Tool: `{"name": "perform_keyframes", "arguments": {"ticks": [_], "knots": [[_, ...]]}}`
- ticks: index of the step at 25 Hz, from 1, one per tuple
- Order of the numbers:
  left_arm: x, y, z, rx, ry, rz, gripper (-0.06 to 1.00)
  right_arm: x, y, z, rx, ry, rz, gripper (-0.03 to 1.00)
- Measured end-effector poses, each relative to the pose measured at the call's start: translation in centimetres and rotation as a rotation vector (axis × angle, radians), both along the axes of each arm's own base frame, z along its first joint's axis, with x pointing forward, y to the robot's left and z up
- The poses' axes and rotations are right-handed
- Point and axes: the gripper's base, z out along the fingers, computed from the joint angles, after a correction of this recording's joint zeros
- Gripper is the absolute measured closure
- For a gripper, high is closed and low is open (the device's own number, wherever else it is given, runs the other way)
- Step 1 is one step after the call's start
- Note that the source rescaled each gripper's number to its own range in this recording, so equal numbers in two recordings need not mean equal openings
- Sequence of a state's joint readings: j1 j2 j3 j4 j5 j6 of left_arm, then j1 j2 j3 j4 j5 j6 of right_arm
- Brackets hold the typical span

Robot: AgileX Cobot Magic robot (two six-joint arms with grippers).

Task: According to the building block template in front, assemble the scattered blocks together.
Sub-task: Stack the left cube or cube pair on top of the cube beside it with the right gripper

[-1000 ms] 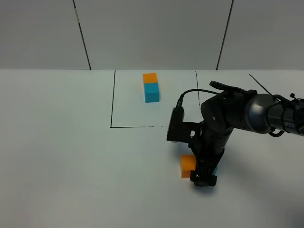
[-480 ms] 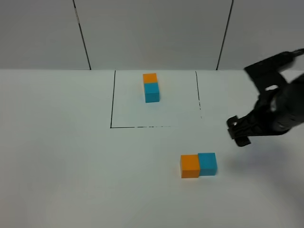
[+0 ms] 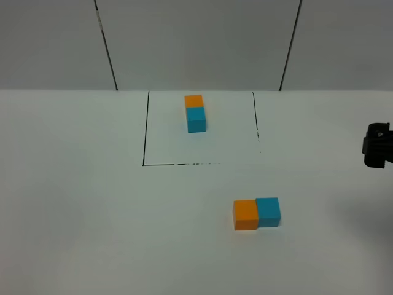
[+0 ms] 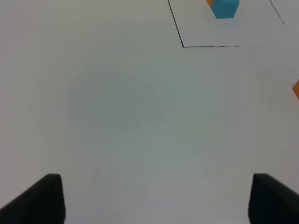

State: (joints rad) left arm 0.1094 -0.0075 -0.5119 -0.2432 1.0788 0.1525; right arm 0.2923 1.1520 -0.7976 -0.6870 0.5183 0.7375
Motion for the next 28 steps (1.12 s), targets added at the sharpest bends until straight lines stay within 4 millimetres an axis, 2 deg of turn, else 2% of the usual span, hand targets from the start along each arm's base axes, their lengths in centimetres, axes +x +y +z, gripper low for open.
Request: {"name": "perform_keyframes", "arguments": {"ticks": [4, 8, 12, 16, 19, 22, 25, 28], "knots": [[0.0, 0.0, 0.0, 0.0, 0.0, 0.0, 0.27, 0.0, 0.0, 0.0, -0.003, -0.005, 0.009, -0.03], [0.0, 0.0, 0.0, 0.0, 0.0, 0.0, 0.27, 0.0, 0.6, 0.1, -0.076, -0.004, 0.086, -0.03], [0.0, 0.0, 0.0, 0.0, 0.0, 0.0, 0.27, 0.8, 2.6, 0.6, -0.171, 0.005, 0.239, -0.03], [0.0, 0.0, 0.0, 0.0, 0.0, 0.0, 0.27, 2.9, 5.4, 0.6, -0.345, 0.049, 0.452, -0.03], [0.0, 0.0, 0.0, 0.0, 0.0, 0.0, 0.27, 5.0, 7.9, -0.5, -0.511, 0.136, 0.644, -0.03], [0.0, 0.0, 0.0, 0.0, 0.0, 0.0, 0.27, 6.7, 10.4, -3.1, -0.67, 0.275, 0.864, -0.03], [0.0, 0.0, 0.0, 0.0, 0.0, 0.0, 0.27, 7.9, 12.6, -6.0, -0.741, 0.444, 1.037, -0.03], [0.0, 0.0, 0.0, 0.0, 0.0, 0.0, 0.27, 8.6, 14.1, -8.1, -0.761, 0.579, 1.131, -0.03]]}}
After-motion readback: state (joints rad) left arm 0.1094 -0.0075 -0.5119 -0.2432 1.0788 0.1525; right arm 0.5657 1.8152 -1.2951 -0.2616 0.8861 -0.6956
